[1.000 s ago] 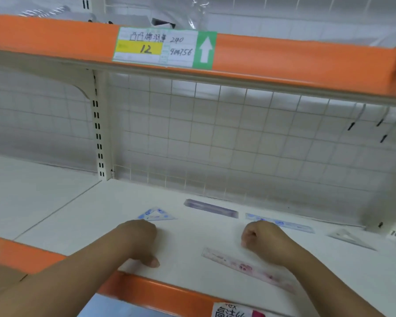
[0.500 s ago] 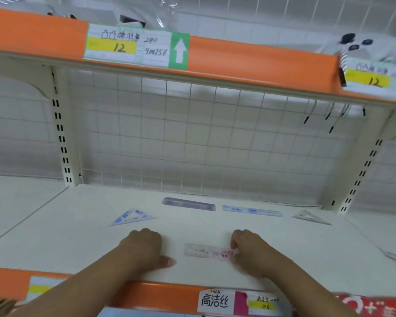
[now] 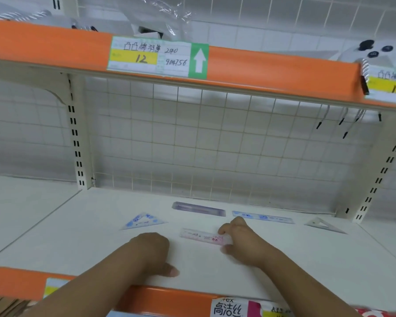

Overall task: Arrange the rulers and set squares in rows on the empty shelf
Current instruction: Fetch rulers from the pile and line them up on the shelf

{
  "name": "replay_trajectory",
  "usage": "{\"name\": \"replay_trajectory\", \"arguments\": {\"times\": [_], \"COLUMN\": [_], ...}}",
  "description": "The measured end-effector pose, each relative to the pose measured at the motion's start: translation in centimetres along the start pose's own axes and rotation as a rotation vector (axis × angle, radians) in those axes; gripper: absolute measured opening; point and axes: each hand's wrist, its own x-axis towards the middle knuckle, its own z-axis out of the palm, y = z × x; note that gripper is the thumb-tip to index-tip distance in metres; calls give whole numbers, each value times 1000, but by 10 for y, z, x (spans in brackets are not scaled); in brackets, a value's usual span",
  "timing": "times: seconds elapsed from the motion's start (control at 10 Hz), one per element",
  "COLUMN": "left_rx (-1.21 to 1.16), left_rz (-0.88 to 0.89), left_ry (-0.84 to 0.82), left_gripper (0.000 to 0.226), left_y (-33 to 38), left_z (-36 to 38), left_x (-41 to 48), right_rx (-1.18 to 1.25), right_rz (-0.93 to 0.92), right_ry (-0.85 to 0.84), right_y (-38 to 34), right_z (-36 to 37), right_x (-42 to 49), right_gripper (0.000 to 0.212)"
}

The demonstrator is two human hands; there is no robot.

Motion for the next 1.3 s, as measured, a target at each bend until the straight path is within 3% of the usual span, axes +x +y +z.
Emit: {"name": "replay_trajectory", "arguments": {"times": [0.5,1.3], "left_rx": [37,-9], "left_rz": [22,12], "left_ry": [16,23], "left_gripper": [65,68], "left_y": [-1,-4], "left_z": [-4,0], "left_x": [-1,-1], "right_rx": [11,-94], "right_rz": [45,-60], "right_ry": [77,238], "right_y": [4,-6], "right_z": [12,20], "right_x": [60,44], "right_gripper": [35,28]}}
